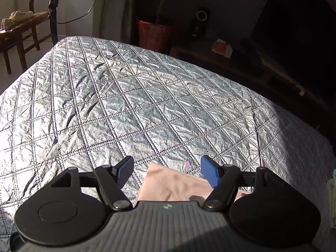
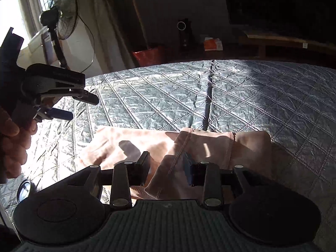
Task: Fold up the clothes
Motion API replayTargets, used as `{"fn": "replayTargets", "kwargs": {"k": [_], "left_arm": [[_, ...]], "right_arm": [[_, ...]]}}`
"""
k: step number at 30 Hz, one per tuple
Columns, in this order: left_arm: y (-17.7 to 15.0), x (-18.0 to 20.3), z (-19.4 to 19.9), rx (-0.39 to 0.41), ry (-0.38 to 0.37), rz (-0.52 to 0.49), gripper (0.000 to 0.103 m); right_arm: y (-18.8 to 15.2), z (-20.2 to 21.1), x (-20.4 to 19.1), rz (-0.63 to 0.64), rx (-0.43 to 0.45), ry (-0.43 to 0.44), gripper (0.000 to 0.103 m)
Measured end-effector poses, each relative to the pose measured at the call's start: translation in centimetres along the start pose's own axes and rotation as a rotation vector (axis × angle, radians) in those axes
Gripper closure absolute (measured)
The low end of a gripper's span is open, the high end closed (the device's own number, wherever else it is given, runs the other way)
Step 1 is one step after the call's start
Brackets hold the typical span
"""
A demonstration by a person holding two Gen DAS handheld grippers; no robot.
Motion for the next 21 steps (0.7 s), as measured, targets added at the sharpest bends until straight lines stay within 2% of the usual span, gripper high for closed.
{"fn": "replayTargets", "kwargs": {"k": [1, 3, 4, 6, 8, 9, 10, 11, 16, 21], "left_arm": [[0.0, -0.1, 0.0, 0.001, 0.001, 0.003, 0.036], [0.1, -0.3, 0.1, 0.003, 0.003, 0.009, 0.036], [0.2, -0.4, 0.1, 0.006, 0.007, 0.010, 0.036], [0.4, -0.7, 0.3, 0.014, 0.022, 0.005, 0.036], [0.8, -1.1, 0.5, 0.028, 0.050, -0.004, 0.036], [1.0, -1.6, 0.6, 0.035, 0.066, -0.001, 0.036], [1.2, -2.0, 0.7, 0.043, 0.083, 0.002, 0.036], [1.5, -2.6, 0.9, 0.050, 0.098, 0.013, 0.036], [2.2, -5.6, 1.6, 0.062, 0.134, 0.093, 0.035], [2.4, -6.5, 2.1, 0.067, 0.126, 0.115, 0.035]], "right_arm": [[-0.3, -0.6, 0.1, 0.021, -0.010, -0.013, 0.089], [-0.8, -1.2, -0.3, 0.096, -0.016, -0.037, 0.089], [-0.5, -0.9, -0.8, 0.130, -0.013, -0.057, 0.088], [0.2, 0.5, -2.3, 0.181, 0.057, -0.050, 0.082], [0.4, 1.2, -4.8, 0.302, 0.093, -0.035, 0.079], [0.3, 1.0, -6.2, 0.368, 0.084, -0.021, 0.075], [0.0, 0.6, -7.5, 0.428, 0.060, -0.002, 0.060], [-0.5, 0.1, -9.1, 0.498, 0.040, 0.016, 0.051], [-4.3, -2.8, -14.9, 0.808, -0.035, 0.020, 0.047], [-5.5, -5.1, -17.7, 0.967, -0.011, -0.034, 0.045]]}}
Point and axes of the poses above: each gripper's, at about its wrist camera, not at the fingertips, and z roughly against the way its jaws point, x to its right, y to its top, the point moved 6 cm from there along -z, roughly the way its jaws point, and after that the axes turned 5 degrees about -z, right-handed, at the moved point
